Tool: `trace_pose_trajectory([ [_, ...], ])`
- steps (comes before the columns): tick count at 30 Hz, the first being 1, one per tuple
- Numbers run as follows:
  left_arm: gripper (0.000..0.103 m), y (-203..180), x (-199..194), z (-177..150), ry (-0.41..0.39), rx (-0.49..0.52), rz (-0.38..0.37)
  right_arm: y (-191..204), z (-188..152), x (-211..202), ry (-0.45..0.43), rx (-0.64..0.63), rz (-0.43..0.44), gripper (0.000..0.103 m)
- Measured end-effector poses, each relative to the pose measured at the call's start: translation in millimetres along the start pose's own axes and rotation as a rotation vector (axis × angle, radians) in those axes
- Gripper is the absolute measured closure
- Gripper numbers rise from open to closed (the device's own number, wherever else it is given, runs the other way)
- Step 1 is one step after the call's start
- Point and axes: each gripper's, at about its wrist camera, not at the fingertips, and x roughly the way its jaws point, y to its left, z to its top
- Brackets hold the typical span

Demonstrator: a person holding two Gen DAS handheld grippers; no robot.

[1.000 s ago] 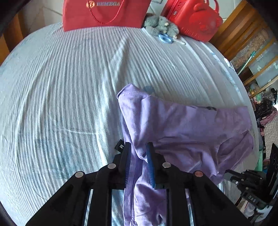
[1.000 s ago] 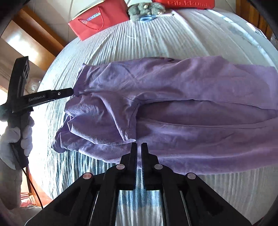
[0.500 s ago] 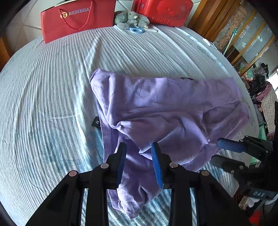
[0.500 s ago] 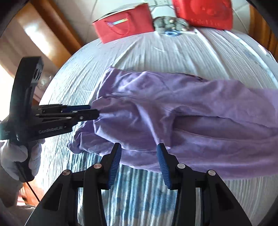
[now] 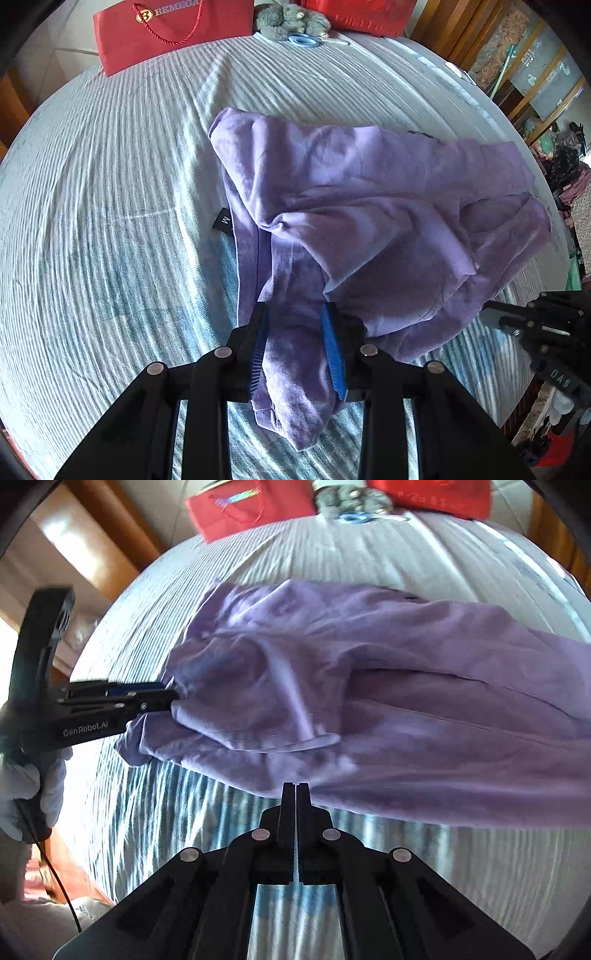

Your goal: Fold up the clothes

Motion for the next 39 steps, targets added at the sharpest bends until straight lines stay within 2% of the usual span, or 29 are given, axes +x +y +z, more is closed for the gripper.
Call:
trace_pose_trajectory([
  [4,0.073,-18.5,-26.5,2.0,-0.066,-0.034,0.026,-46.9,-8.9,-25.8,-0.028,0.082,-0.016,0.1],
  [7,0.072,-51.3,-35.5,5.7,-0.094,-0.053,0.038,-98.1,-6.5,-43.5,-0.043,0.107,-0.044,0.099],
  [9,0.062,-82.1,-32.6,10.5,-0.109,-0.075,0.043,-137.0,1.3,-51.3,-0.047,0.095,-0.052,0.097],
  [10,0.061,-97.8,-27.7,13.1,-0.118,-0.095,0.042,-156.7,6.6,-54.0,-0.048,0.082,-0.051,0.094],
  [14,0.059,-163.6,-6.0,22.3,-0.159,-0.193,0.053,-223.2,29.1,-55.9,-0.046,-0.057,-0.001,0.085],
  [18,0.059,-236.8,22.3,25.7,-0.179,-0.339,0.147,-268.2,57.6,-46.9,-0.034,-0.269,0.113,0.072],
  [22,0.059,-294.8,38.5,22.0,-0.122,-0.453,0.13,-288.1,78.4,-35.6,0.033,-0.42,0.184,0.072],
  [26,0.058,-334.4,47.0,27.1,-0.101,-0.486,0.144,-295.5,89.5,-26.6,0.082,-0.515,0.224,0.07],
  [28,0.054,-345.9,50.0,31.4,-0.11,-0.504,0.154,-298.0,93.3,-23.7,0.092,-0.561,0.224,0.064],
  [32,0.045,-369.8,62.1,35.6,-0.095,-0.576,0.189,-307.2,103.3,-22.5,0.096,-0.675,0.254,0.061],
  [33,0.044,-376.9,66.2,36.0,-0.083,-0.591,0.2,-310.3,107.2,-21.2,0.097,-0.706,0.258,0.058],
  [34,0.043,-383.5,69.9,35.8,-0.071,-0.617,0.207,-313.3,111.3,-19.9,0.099,-0.738,0.266,0.049],
  [36,0.033,-396.7,76.4,36.8,-0.067,-0.685,0.231,-319.5,121.2,-16.0,0.105,-0.804,0.321,0.034],
  [38,0.026,-410.2,81.6,38.4,-0.077,-0.766,0.274,-323.1,129.6,-11.6,0.103,-0.889,0.37,0.03],
  [39,0.026,-417.3,84.6,40.1,-0.075,-0.799,0.296,-323.0,133.1,-8.8,0.103,-0.933,0.392,0.029],
])
